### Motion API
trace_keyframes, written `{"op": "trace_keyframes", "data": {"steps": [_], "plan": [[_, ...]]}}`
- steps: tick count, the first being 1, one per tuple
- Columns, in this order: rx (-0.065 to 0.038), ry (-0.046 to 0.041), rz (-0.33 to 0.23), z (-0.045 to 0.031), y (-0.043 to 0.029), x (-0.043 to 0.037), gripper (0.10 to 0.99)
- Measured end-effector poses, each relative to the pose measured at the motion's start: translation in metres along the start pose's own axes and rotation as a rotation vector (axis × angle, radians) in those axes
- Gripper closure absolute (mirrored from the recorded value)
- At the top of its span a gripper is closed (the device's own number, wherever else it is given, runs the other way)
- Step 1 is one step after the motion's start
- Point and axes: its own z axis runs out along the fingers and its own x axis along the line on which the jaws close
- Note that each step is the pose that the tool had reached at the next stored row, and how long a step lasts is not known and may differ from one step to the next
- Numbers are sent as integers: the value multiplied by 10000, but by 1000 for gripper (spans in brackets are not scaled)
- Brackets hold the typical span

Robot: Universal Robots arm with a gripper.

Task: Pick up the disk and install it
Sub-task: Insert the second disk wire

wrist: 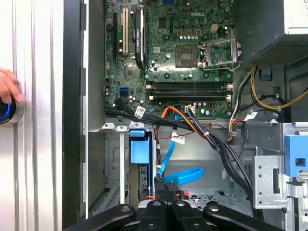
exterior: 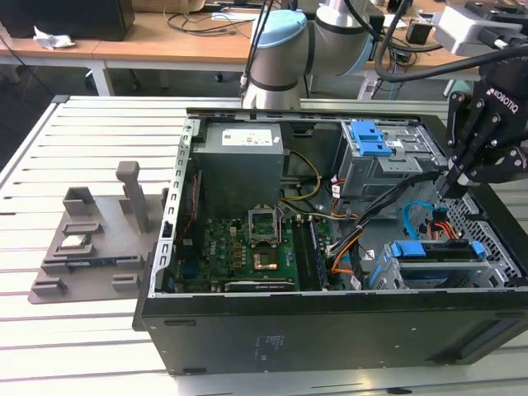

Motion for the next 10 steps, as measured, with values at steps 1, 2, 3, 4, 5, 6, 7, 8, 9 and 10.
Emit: {"op": "trace_keyframes", "data": {"steps": [1,2,3,4,5,6,7,8,9,10], "plan": [[0,0,1,0,1,0,980],[0,0,0,0,1,0,973],[0,0,1,0,2,0,914],[0,0,0,0,3,0,851],[0,0,1,0,3,0,851],[0,0,1,0,4,0,792],[0,0,1,0,5,0,792],[0,0,1,10,5,-1,725],[0,3,0,34,4,-1,725],[0,0,-5,69,2,-1,725]]}}
